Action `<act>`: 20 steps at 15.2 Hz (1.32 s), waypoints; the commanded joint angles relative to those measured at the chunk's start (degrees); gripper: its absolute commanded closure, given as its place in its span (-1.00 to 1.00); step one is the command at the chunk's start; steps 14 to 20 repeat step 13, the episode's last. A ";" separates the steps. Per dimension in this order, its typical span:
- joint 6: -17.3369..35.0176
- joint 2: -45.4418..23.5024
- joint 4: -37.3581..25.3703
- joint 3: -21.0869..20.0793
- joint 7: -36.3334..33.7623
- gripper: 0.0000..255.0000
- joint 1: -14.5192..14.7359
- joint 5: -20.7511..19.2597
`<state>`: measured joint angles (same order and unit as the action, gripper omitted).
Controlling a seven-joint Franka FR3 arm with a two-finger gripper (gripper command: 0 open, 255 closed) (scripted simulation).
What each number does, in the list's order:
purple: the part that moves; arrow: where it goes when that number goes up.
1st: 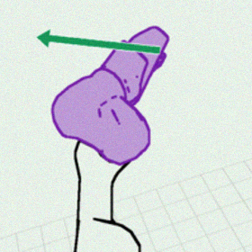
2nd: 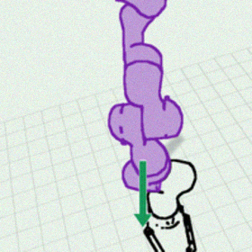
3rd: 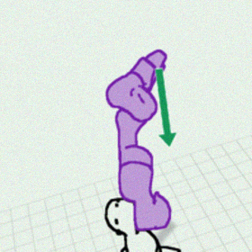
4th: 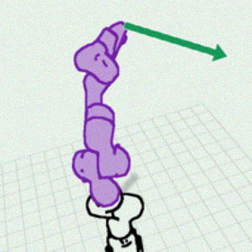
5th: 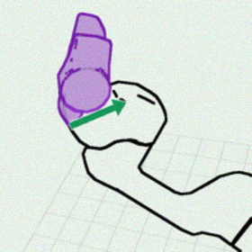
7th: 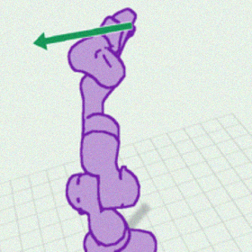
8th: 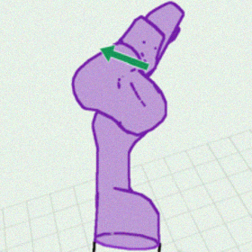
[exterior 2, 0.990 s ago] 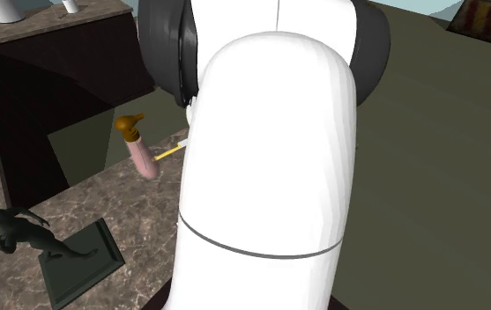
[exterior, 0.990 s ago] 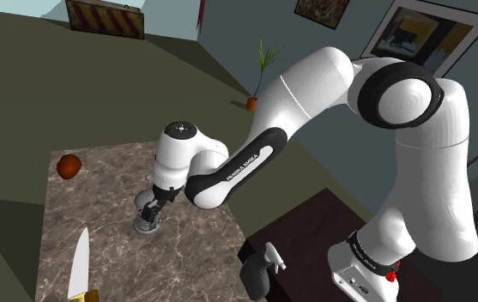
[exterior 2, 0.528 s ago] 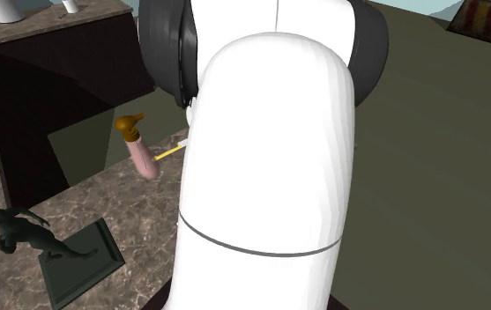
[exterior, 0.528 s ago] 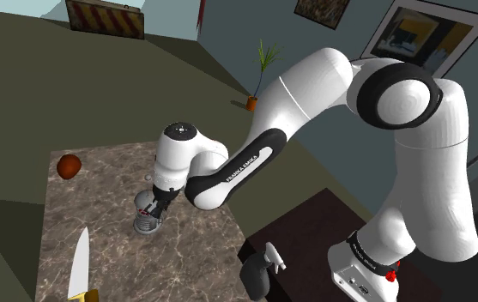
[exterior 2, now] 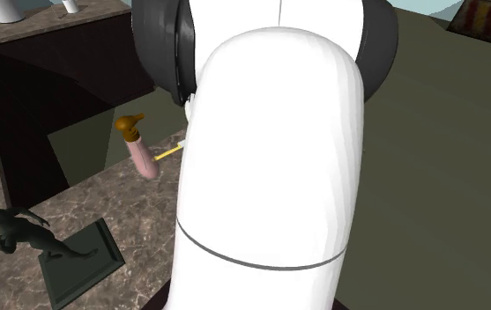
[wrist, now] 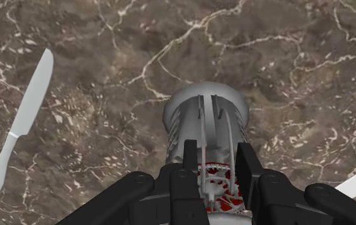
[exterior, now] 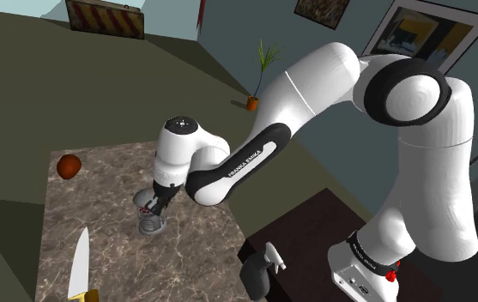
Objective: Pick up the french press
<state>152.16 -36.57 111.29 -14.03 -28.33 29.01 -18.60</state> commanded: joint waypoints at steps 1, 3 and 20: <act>-0.92 1.18 0.25 -0.47 0.25 1.00 -0.28 0.43; -1.90 2.44 0.53 -0.97 0.61 1.00 -0.66 0.92; -6.13 7.34 1.16 -2.90 2.17 1.00 -2.09 3.09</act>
